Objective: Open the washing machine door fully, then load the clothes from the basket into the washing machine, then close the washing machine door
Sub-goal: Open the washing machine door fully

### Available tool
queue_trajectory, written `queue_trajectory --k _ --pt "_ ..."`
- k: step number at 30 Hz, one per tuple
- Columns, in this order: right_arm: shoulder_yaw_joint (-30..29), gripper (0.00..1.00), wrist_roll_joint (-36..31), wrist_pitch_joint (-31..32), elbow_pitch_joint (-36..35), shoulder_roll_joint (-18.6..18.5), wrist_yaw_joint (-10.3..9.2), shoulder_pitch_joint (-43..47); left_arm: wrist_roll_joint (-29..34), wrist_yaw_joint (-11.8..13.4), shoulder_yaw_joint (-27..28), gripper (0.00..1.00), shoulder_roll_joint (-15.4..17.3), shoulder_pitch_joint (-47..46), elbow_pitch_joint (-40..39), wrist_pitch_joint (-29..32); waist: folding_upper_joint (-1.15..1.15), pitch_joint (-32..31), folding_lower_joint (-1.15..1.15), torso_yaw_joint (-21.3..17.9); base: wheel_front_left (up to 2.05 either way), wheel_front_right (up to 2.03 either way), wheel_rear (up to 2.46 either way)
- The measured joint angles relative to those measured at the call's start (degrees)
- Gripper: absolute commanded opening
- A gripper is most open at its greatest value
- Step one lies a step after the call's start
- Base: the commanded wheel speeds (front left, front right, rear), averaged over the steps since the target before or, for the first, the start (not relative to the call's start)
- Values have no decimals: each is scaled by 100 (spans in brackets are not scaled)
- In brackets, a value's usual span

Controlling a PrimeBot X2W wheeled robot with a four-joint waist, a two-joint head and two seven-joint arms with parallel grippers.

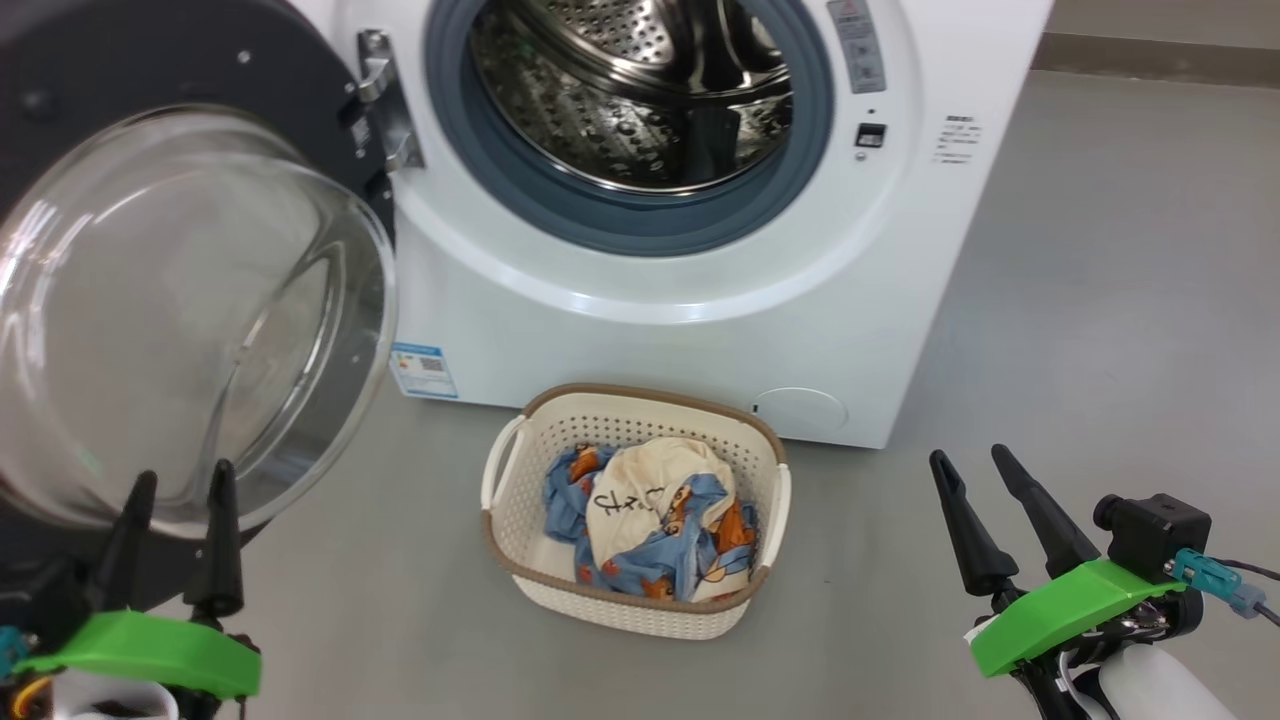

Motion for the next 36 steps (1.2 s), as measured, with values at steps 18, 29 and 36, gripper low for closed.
queue_trajectory --k 18,29,36 --pt "24 100 -212 0 -20 -231 0 -2 20 308 -46 100 -398 755 -821 -177 0 -155 0 -988 0 0 0" --pt "-234 100 -517 0 -86 -300 0 -3 16 180 -10 100 -525 774 -826 -226 0 -154 0 -1387 0 0 0" --pt "-338 100 -556 0 -170 -301 0 -3 102 140 14 100 -569 774 -776 -227 0 -121 0 -1444 0 0 0"
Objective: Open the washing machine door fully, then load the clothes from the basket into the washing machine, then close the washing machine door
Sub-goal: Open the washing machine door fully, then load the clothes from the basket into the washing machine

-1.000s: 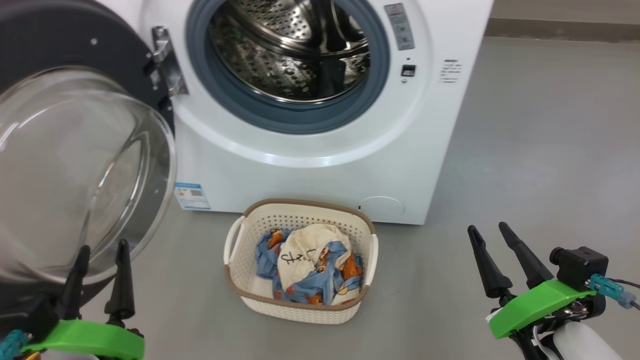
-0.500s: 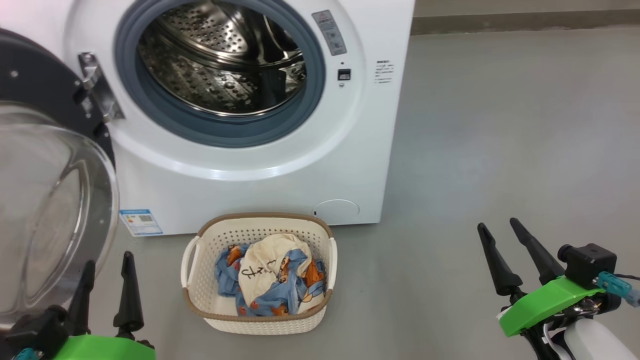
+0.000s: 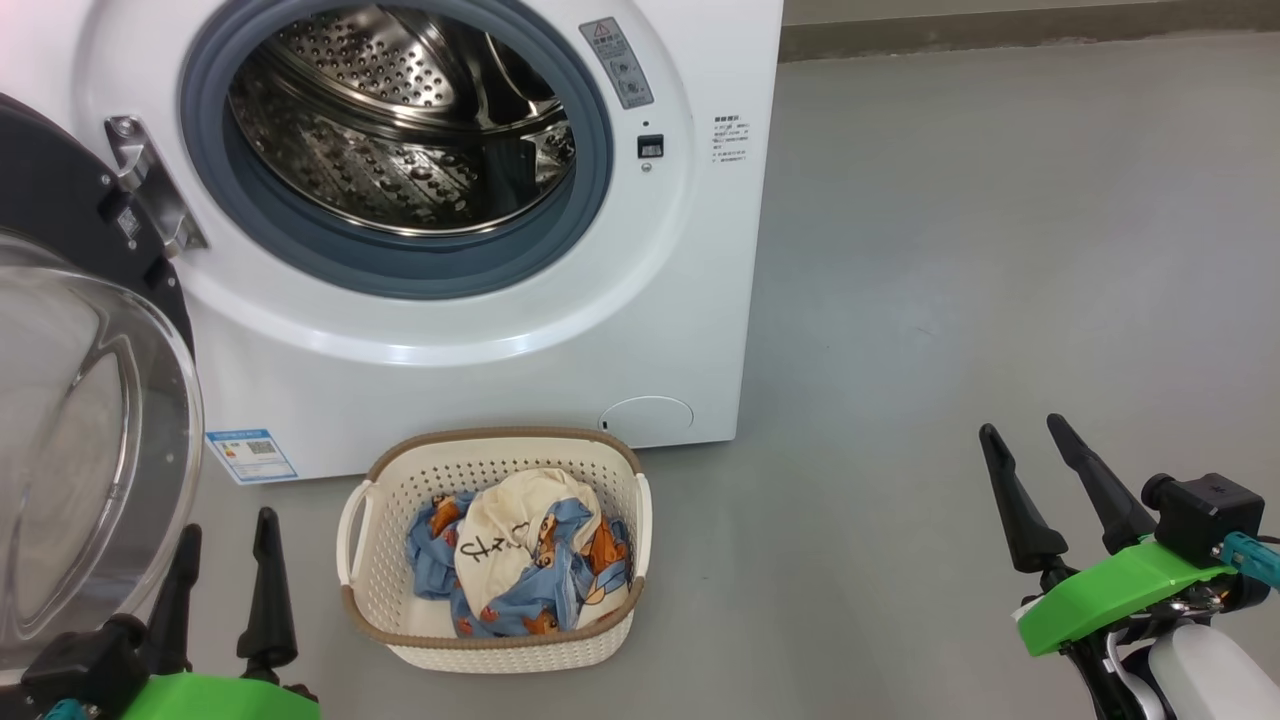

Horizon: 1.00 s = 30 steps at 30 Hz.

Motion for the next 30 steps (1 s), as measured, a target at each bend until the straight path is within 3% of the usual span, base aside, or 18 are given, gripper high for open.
queue_trajectory --k 14,30 --pt "-54 100 -15 0 -60 -4 0 0 44 -166 -11 100 -47 0 49 -14 0 12 0 72 0 0 0" --pt "13 100 -14 0 -54 -16 0 -1 114 -163 -40 100 -38 1 80 -15 0 -9 0 92 0 0 0"
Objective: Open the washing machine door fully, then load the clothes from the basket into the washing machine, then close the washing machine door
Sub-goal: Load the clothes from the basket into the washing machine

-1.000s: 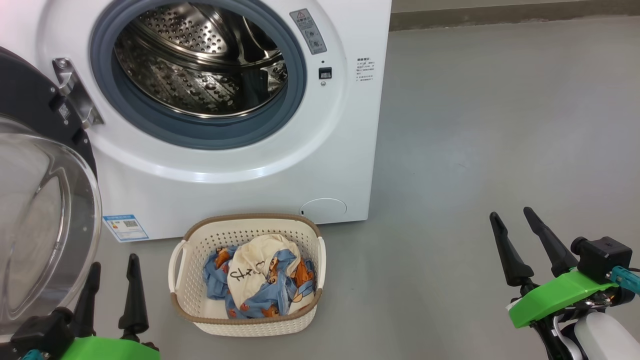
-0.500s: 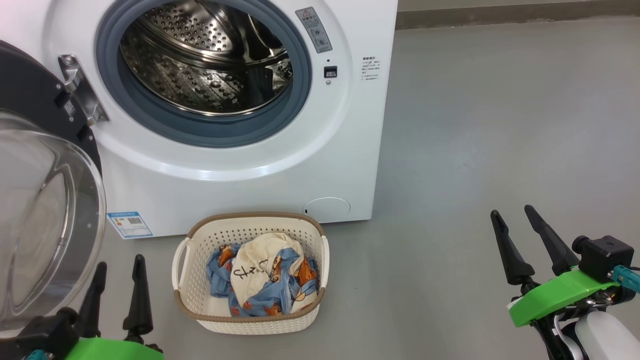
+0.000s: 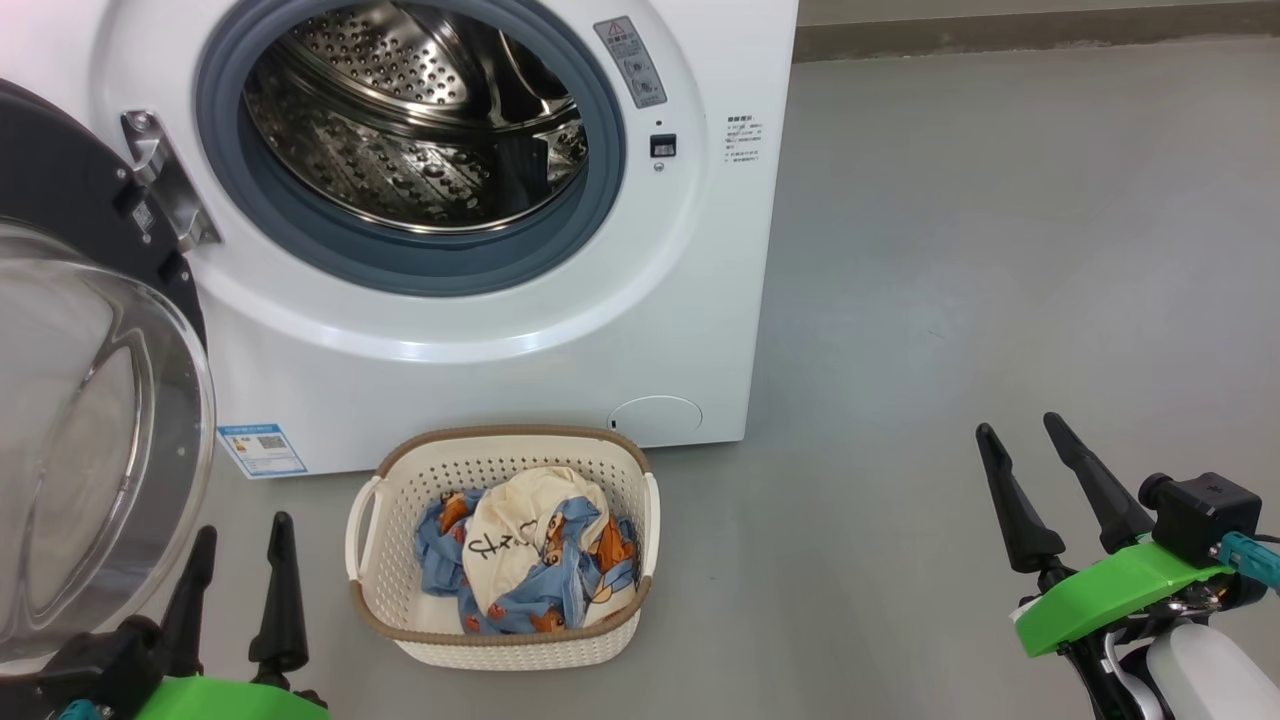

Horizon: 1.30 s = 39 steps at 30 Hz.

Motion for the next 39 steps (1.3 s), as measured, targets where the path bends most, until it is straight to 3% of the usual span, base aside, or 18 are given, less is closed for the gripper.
queue_trajectory --k 14,39 --pt "66 100 1 0 16 -4 0 -1 5 9 -21 100 32 0 9 0 0 21 0 12 22 -22 0" --pt "46 100 1 0 16 26 0 -2 3 102 -27 100 35 -1 8 0 0 96 0 44 128 -128 0"
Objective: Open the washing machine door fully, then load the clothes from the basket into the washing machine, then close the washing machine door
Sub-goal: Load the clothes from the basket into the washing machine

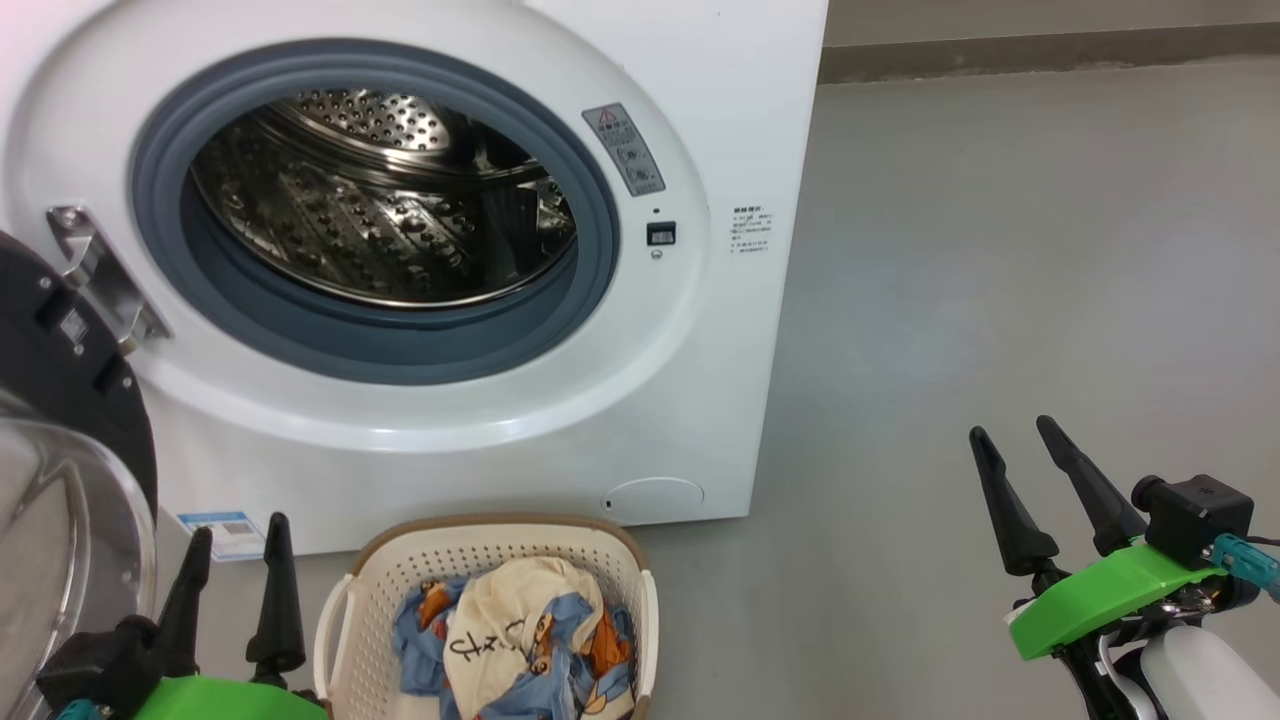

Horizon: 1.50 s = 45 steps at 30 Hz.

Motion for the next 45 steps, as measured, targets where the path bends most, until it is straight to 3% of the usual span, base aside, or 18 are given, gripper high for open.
queue_trajectory --k 45 --pt "97 100 1 0 54 0 0 -103 52 -78 -30 100 -70 -57 201 2 0 275 0 15 14 -14 0"
